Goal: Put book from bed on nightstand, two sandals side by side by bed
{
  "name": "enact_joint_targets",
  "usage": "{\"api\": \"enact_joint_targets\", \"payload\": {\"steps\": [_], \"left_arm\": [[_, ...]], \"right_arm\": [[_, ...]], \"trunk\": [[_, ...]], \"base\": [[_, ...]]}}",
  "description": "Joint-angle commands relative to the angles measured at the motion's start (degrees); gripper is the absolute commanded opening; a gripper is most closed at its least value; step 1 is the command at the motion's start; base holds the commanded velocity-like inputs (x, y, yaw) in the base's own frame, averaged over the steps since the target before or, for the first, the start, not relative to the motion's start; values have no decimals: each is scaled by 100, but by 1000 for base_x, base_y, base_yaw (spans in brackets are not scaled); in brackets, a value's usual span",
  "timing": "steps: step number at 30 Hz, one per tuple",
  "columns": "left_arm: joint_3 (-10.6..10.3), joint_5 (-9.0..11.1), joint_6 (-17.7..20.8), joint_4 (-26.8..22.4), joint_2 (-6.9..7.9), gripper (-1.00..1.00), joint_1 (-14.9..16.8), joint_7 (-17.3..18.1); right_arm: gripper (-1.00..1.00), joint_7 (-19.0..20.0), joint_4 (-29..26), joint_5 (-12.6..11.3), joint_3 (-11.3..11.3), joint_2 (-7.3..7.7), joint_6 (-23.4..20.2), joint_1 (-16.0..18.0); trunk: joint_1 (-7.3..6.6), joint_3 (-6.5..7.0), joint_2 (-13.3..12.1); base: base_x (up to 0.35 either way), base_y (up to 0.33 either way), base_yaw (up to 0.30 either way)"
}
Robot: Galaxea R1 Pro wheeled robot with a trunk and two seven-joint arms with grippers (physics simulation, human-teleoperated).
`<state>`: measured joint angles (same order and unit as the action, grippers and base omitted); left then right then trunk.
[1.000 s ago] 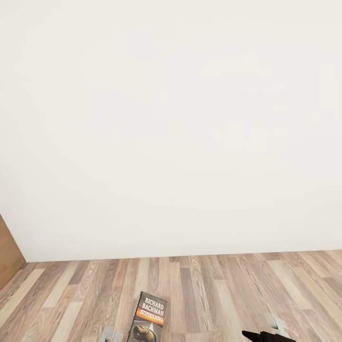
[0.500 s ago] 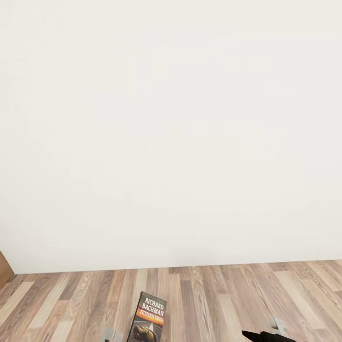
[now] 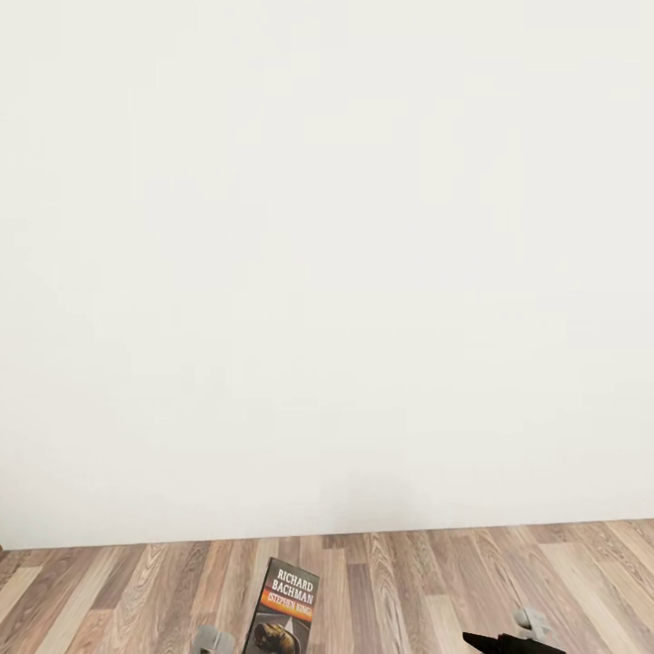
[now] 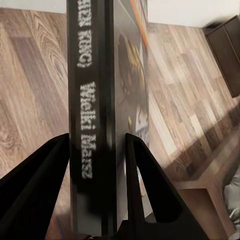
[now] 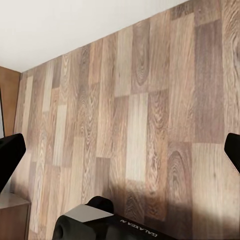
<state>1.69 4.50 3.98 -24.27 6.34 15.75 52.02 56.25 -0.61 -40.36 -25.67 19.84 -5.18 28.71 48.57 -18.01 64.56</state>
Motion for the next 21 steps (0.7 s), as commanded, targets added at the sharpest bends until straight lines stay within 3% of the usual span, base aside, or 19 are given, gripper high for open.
{"api": "enact_joint_targets", "payload": {"steps": [1,14,21], "left_arm": [[12,42,42,0,-1,-100,5,27],[10,50,42,1,-1,-100,5,27],[7,44,42,2,-2,-100,4,27]], "right_arm": [[100,17,-5,-60,-35,2,-54,3],[100,15,-3,-57,-35,2,-53,3],[100,12,-8,-59,-34,2,-53,3]], "trunk": [[3,-7,4],[3,-7,4],[3,-7,4]], "base": [[267,0,0],[53,0,0],[261,0,0]]}}
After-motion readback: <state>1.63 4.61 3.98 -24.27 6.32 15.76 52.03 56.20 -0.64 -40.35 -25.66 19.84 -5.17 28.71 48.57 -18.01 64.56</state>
